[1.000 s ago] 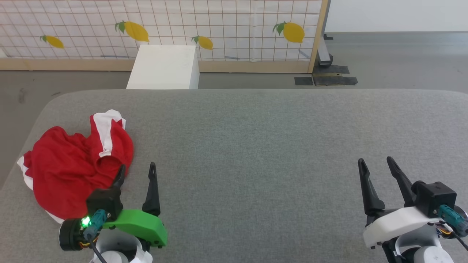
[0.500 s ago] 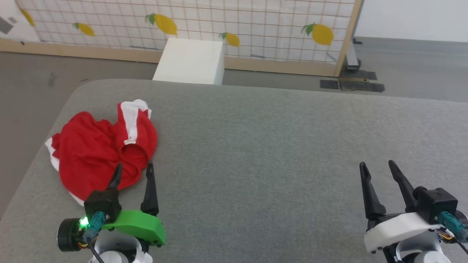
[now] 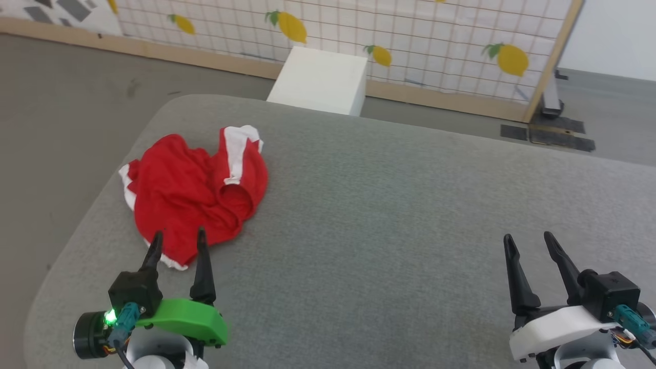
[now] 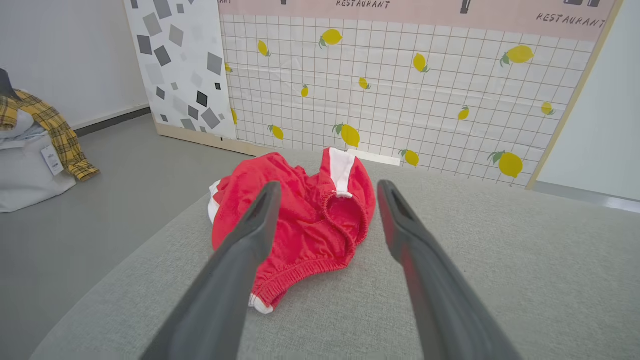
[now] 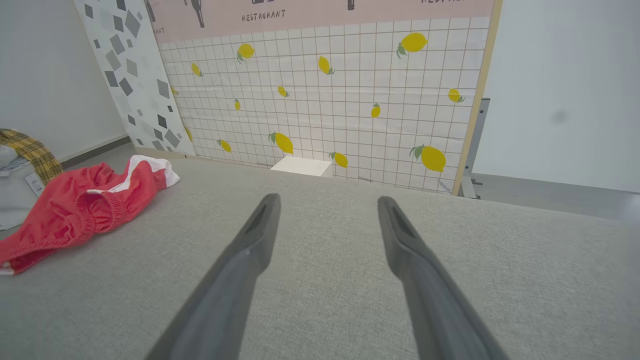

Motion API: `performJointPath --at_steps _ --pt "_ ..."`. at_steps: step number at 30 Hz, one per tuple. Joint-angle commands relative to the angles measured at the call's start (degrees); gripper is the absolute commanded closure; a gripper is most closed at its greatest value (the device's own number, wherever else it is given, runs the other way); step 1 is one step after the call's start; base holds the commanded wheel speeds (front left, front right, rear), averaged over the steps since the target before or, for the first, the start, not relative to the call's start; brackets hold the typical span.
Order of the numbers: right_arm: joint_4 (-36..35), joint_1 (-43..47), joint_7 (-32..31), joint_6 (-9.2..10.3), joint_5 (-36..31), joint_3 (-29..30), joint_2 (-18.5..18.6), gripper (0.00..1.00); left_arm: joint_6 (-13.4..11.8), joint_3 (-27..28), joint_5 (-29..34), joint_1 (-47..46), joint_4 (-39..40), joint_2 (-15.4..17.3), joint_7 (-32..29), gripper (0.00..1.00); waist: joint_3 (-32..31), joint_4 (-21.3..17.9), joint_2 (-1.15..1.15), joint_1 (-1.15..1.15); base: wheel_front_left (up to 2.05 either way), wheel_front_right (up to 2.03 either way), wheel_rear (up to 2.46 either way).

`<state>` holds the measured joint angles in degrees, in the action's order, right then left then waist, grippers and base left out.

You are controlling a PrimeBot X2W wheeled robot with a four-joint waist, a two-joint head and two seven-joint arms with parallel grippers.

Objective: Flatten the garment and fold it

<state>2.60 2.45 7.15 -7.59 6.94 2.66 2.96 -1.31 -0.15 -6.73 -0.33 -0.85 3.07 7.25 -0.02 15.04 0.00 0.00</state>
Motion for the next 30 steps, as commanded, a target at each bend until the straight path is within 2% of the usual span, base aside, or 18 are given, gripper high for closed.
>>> performJointPath --at_steps 1,16,30 --pt "0.16 0.82 0.74 0.05 0.13 0.14 -0.04 0.00 -0.21 0.30 -0.85 1.11 0.11 -0.10 0.69 0.00 -0.03 2.12 0.00 0.00 0.00 0.00 0.00" --pt "1.22 1.67 2.53 0.06 0.33 -0.06 -0.05 0.00 -0.60 0.44 -0.95 2.25 -0.37 -0.12 2.46 0.00 -0.16 9.27 0.00 0.00 0.00 0.00 0.00" --pt "3.00 2.68 4.18 0.07 1.41 -0.14 -0.06 0.00 -1.10 0.38 -0.77 3.42 -1.22 -0.14 4.10 0.00 -0.16 13.93 0.00 0.00 0.00 0.00 0.00"
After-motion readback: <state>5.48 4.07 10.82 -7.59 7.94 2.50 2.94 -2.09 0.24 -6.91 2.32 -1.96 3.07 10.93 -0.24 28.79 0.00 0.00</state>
